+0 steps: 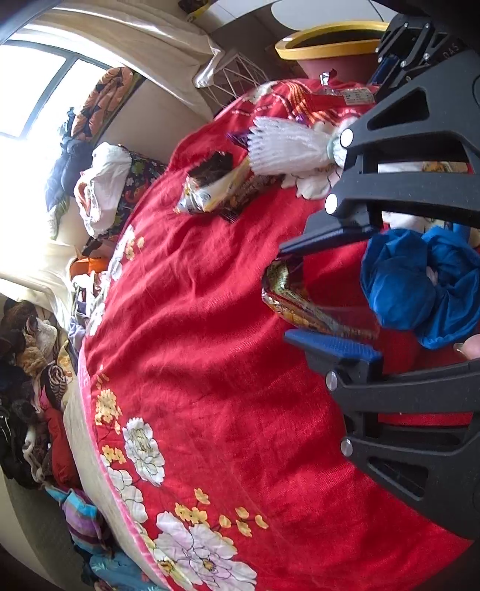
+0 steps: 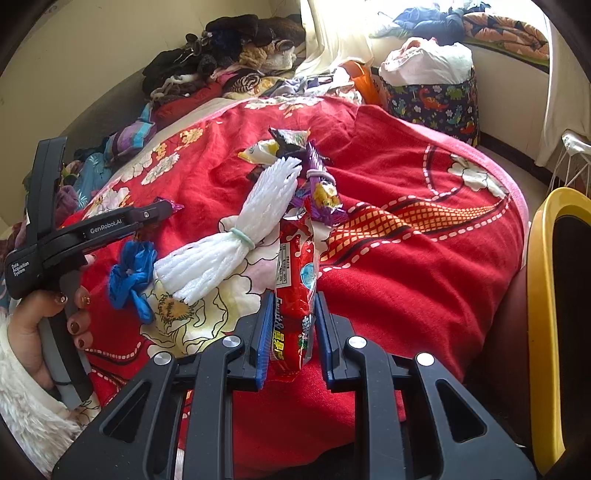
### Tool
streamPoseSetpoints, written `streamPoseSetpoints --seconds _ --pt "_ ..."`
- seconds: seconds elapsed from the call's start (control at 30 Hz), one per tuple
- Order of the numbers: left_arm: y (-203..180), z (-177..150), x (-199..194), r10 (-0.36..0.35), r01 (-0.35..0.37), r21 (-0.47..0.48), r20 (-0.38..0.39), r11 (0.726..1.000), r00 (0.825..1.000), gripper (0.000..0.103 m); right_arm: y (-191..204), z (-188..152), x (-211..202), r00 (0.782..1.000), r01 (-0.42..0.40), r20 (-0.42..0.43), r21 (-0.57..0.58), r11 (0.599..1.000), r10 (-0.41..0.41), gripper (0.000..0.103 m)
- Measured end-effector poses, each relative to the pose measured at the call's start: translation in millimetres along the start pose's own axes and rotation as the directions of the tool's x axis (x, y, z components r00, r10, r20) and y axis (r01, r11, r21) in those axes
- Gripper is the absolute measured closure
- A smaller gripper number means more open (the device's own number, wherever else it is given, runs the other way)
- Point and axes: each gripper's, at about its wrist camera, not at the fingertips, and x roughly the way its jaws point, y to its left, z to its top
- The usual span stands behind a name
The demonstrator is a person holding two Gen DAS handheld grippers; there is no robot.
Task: Collect trash
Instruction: 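Grasp the red snack wrapper with right tool while left tool grasps the gold foil wrapper, then carry the red wrapper and gold foil wrapper over the yellow-rimmed bin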
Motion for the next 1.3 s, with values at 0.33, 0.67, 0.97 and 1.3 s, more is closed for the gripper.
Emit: streamPoseSetpoints --seconds 0.33,0.67,0.97,1.3 --pt "-28.4 18.0 -30.9 -0.095 0.092 0.035 0.096 0.995 0.991 0.074 -1.8 6.9 -18.3 0.998 0.007 0.067 -0.009 1.000 -0.007 0.082" --pt "-57.3 26.7 -50.6 -0.184 0.176 0.069 0.128 0.982 0.975 0.074 -9.5 14.2 -40.3 0.991 0.021 0.133 0.004 1.000 -0.021 0.082" --pt "-76.5 27.0 -61.6 -0.233 0.221 0.095 0.137 0.971 0.963 0.074 -18.0 17.4 -57.9 0.983 0.043 0.176 0.017 0.999 -0.045 0.082" --pt "-95.7 23.5 -68.3 -0.273 0.257 0.130 0.131 0.958 0.953 0.074 -30.4 19.7 -71.3 0.977 0.063 0.204 0.036 0.997 -0.069 0.082"
